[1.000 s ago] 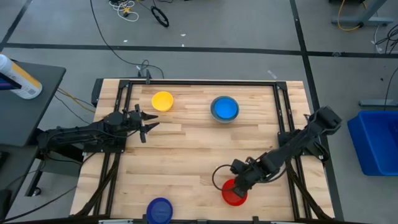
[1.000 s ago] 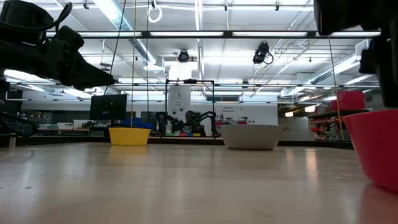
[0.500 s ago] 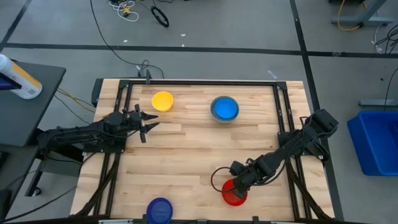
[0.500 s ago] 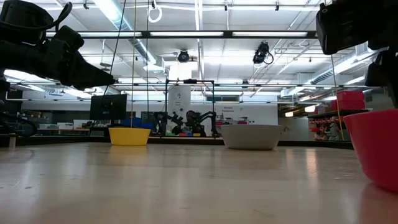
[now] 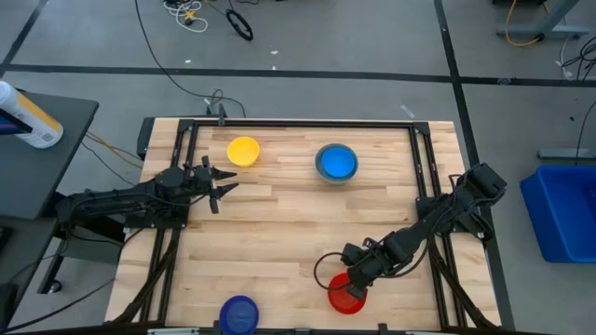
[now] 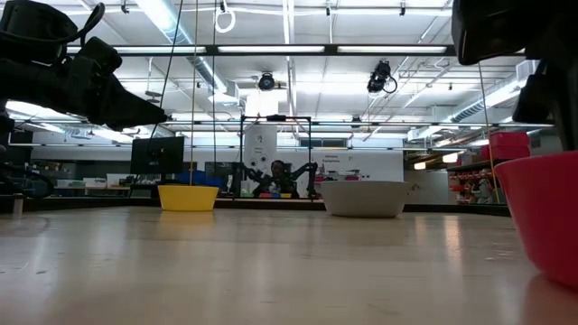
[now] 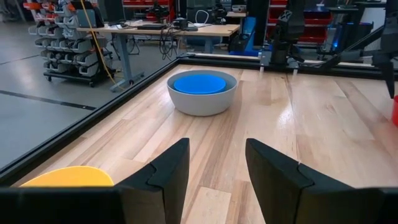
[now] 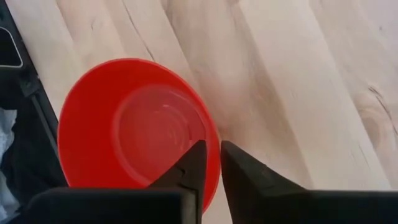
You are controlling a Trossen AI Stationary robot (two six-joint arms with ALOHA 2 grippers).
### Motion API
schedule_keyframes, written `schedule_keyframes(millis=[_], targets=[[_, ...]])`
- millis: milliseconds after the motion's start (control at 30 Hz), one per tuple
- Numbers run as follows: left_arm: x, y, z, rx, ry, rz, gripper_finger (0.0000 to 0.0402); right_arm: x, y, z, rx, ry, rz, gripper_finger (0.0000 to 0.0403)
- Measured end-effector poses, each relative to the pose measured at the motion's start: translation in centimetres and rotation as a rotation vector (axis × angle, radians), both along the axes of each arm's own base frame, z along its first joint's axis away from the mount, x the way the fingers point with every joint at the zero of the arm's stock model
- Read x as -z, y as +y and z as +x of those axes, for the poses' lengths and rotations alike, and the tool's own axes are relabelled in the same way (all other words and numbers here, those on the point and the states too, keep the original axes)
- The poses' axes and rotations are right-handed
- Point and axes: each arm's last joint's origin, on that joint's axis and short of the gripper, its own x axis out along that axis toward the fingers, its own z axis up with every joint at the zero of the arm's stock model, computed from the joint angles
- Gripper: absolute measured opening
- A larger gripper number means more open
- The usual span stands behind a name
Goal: Nest bowls inside each other
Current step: Stack the red bowl on the light blue bowl
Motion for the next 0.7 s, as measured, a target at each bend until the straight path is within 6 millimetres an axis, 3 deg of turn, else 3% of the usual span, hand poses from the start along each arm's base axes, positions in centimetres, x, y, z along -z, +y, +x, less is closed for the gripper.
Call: schedule_keyframes(millis=[333,500,600,700], targets=[[0.0,0.0,0.0,0.0,0.0,0.0,0.0167,0.2,0.0,-0.1,-0.016,0.019,0.011,0.0113],[0.0,0.0,0.0,0.001,0.0,0.0,0.0167,1.8,-0.5,-0.8,0.011,0.028,0.02,0.0137],[0.0,0.0,0.0,0.001,0.0,0.0,0.0167,2.7,-0.8,-1.2,0.026,0.03,0.025,0.0138],[0.0,0.0,0.0,0.0,0.002,0.0,0.0167,3.1,-0.9,-1.4,0.032,0.037,0.022,0.0106]])
